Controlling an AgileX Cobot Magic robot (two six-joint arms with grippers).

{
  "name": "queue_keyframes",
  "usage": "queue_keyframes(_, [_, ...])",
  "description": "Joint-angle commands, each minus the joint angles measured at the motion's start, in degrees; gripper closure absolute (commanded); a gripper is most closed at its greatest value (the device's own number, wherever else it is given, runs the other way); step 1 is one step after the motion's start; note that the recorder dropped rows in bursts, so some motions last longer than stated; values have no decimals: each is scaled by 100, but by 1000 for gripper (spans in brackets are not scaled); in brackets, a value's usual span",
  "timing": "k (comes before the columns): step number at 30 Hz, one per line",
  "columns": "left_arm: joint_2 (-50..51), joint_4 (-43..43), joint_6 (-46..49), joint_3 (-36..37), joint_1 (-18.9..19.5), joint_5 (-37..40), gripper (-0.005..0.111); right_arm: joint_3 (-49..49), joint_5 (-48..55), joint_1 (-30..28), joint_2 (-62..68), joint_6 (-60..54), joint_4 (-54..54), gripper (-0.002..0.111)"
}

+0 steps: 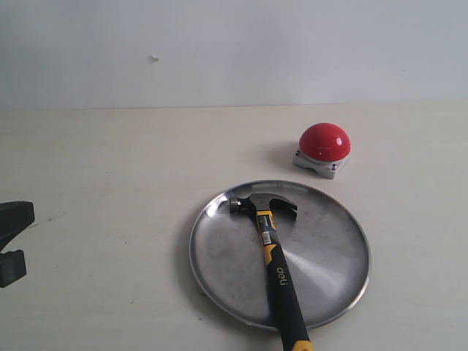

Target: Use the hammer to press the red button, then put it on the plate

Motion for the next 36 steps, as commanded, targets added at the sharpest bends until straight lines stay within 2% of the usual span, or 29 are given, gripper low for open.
queue_keyframes(1, [-78, 2, 255, 30, 146, 25, 107, 29, -64, -43, -30, 10, -4, 108])
queue_keyframes(9, [-705, 2, 287, 30, 794, 129, 107, 29, -64, -43, -30, 10, -4, 108])
queue_keyframes(15, [-1288, -107, 274, 30, 1100, 246, 107, 29, -64, -43, -30, 10, 8, 108])
queue_keyframes(31, [-3841, 2, 317, 641, 2056, 1043, 107, 29, -64, -43, -30, 10, -6, 108])
queue_keyframes(36, [-4436, 2, 317, 745, 2176, 1051, 107, 29, -64, -43, -30, 10, -6, 108])
